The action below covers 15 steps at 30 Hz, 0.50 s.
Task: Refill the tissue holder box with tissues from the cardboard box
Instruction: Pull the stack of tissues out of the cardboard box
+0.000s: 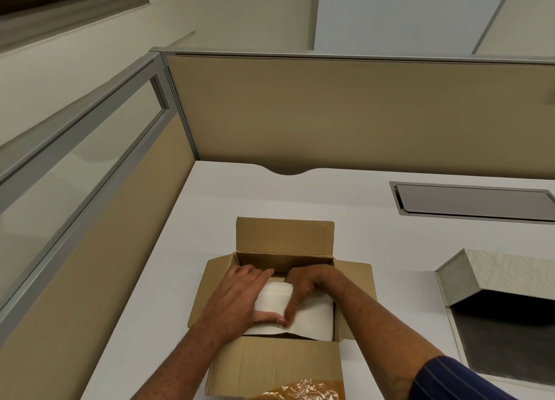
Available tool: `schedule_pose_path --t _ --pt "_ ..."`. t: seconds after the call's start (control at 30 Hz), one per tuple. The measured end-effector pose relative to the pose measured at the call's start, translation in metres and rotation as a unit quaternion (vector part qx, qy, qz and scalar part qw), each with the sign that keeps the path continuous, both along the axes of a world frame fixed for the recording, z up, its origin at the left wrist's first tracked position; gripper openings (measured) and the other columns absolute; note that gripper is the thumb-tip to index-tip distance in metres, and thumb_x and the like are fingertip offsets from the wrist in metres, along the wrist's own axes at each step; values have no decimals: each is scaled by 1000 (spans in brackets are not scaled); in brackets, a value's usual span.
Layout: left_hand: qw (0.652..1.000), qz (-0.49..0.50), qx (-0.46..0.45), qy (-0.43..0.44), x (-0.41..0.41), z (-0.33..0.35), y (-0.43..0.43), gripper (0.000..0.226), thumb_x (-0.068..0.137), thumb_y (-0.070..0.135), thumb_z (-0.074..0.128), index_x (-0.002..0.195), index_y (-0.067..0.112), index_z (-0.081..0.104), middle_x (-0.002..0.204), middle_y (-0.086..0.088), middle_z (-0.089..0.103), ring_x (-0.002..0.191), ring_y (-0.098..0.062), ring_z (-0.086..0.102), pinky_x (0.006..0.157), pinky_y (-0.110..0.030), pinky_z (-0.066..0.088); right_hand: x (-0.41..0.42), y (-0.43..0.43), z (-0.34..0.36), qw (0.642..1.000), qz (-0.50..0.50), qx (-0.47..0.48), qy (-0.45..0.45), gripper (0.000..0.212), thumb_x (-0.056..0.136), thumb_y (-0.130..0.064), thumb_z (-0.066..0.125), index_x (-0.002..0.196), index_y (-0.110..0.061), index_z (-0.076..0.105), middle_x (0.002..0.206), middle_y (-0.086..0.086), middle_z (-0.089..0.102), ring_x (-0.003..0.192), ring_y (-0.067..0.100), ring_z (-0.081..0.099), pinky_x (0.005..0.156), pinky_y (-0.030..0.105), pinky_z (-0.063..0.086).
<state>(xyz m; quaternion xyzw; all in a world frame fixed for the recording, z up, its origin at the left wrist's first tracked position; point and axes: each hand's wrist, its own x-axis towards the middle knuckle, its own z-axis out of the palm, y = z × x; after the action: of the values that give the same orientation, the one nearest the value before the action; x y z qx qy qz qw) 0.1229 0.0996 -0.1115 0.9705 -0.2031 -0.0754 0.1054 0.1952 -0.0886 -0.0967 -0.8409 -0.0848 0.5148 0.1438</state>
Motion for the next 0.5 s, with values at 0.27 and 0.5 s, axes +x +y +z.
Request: schedule_pose_path --t 0.27,0.5 --pt "1000 -4 -15 -19 0 -4 0 113 60 100 30 147 29 37 148 1 50 135 -18 44 117 -37 27 -15 -4 5 997 18 34 -63 85 69 -46 86 139 -20 44 138 6 54 121 28 54 102 42 49" --pt "1000 -15 -8 -13 -1 -2 2 115 58 101 32 149 30 31 150 4 46 136 -16 40 118 -36 25 -31 -13 11 986 50 65 -148 85 69 -50 84 138 -22 43 138 5 55 119 26 56 98 41 52"
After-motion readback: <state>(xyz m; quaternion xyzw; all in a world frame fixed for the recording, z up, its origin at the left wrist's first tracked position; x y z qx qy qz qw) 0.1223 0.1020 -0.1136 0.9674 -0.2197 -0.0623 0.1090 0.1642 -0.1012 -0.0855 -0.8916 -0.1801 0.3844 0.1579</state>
